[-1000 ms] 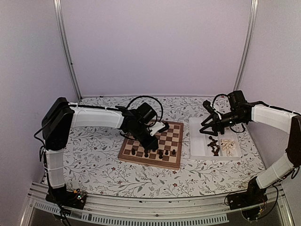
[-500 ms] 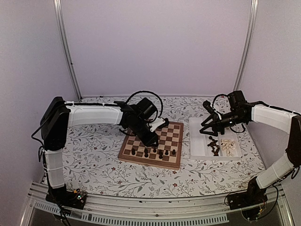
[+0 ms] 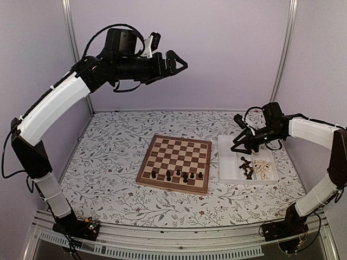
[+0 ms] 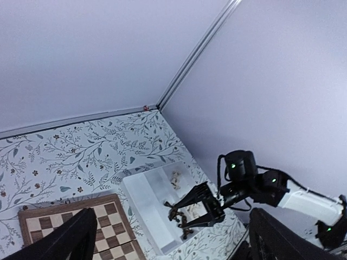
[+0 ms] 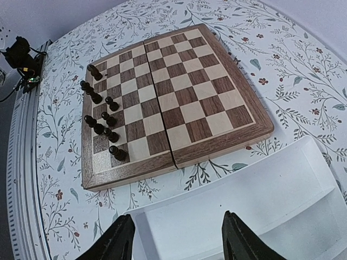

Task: Set up the chess pieces on the board
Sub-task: Pick up the chess piece from the storage box.

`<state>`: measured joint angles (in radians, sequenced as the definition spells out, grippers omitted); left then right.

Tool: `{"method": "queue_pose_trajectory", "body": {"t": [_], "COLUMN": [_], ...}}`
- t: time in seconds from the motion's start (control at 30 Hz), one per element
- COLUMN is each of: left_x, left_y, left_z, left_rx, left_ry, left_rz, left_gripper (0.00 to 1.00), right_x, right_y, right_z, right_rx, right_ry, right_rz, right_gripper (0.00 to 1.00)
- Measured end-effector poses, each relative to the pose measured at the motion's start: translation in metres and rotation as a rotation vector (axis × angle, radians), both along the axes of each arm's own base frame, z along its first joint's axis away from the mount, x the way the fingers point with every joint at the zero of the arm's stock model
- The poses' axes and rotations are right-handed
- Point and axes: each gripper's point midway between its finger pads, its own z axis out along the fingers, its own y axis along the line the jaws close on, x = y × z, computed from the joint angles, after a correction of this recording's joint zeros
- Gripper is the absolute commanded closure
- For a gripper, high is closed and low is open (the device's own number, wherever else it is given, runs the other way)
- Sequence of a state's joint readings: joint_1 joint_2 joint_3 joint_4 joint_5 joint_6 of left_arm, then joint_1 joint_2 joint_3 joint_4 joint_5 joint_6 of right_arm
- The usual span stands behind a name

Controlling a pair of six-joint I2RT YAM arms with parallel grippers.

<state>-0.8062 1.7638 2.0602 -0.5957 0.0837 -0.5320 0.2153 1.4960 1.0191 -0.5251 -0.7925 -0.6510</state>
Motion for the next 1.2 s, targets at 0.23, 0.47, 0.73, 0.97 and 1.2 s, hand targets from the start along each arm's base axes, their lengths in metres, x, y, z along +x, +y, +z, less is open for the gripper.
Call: {"method": "queue_pose_trajectory", "body": {"t": [0.23,0.47,0.73,0.97,1.2], "left_x": [-0.007,-0.01,-0.018,0.001,0.011], "left_y": [0.01,0.01,0.027,0.05,0.142], "left_z": [0.023,0.012,0.019,-0.076,-0.18], "left_rx": [-0.146,-0.143,-0.138,0.092,0.409], "left_ry": [0.149,0.221,0.18,0.05,-0.194], "left_rz": [0.059,0.067,0.081,0.099,0.325], "left_gripper": [0.01,0.01,0.01,0.0,0.28], "right_x": [0.006,0.012,0.013,0.017,0.027], "right_y": [-0.002,-0.002,-0.007,-0.015,-0.035], "right_z": [-0.01,-0.004,-0.008,-0.011,-0.019], "right_rx": [-0.032,-0.046,-0.078,-0.135,-0.263], "right_ry": [0.045,0.047,0.051,0.029,-0.018], "right_rz": [-0.013,-0.022,-0.039,-0.068,-0.132], "right_gripper": [0.42,0.42,0.41,0.43,0.6]}}
